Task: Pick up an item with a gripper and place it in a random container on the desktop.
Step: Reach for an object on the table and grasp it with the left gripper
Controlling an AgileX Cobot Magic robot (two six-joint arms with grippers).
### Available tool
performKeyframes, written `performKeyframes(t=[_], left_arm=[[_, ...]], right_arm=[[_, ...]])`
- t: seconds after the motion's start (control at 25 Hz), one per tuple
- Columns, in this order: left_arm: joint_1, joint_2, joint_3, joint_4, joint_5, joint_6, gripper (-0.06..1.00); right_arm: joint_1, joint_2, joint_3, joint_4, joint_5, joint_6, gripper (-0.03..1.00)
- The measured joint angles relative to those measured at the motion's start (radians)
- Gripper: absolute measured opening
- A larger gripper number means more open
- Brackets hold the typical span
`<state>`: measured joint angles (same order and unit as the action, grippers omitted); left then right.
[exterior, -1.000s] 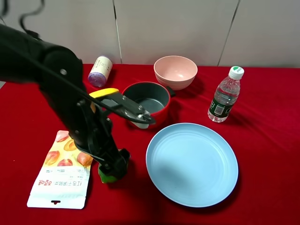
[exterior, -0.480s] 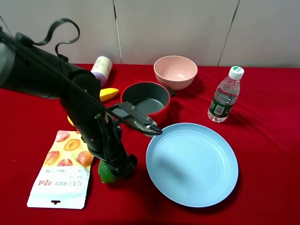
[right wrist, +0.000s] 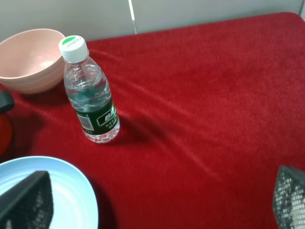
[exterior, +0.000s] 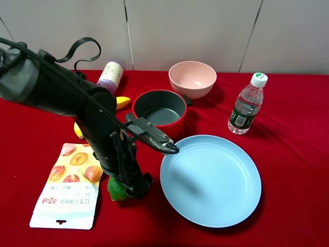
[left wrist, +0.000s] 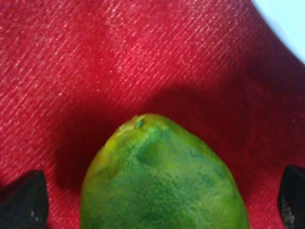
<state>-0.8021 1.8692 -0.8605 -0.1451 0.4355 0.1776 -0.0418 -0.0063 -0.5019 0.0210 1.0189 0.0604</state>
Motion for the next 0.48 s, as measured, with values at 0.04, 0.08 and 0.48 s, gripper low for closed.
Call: performKeyframes(t=[0.04,0.08,0.48], left_arm=[[0.0,0.002,0.0,0.0,0.0,0.0,0.94],[0.0,0.003,0.0,0.0,0.0,0.0,0.93],[0.0,0.003,0.0,0.0,0.0,0.0,0.72]], right_arm=[[0.0,0.0,0.0,0.0,0.0,0.0,0.69],[0.0,0.0,0.0,0.0,0.0,0.0,0.69],[0.0,0.0,0.0,0.0,0.0,0.0,0.69]])
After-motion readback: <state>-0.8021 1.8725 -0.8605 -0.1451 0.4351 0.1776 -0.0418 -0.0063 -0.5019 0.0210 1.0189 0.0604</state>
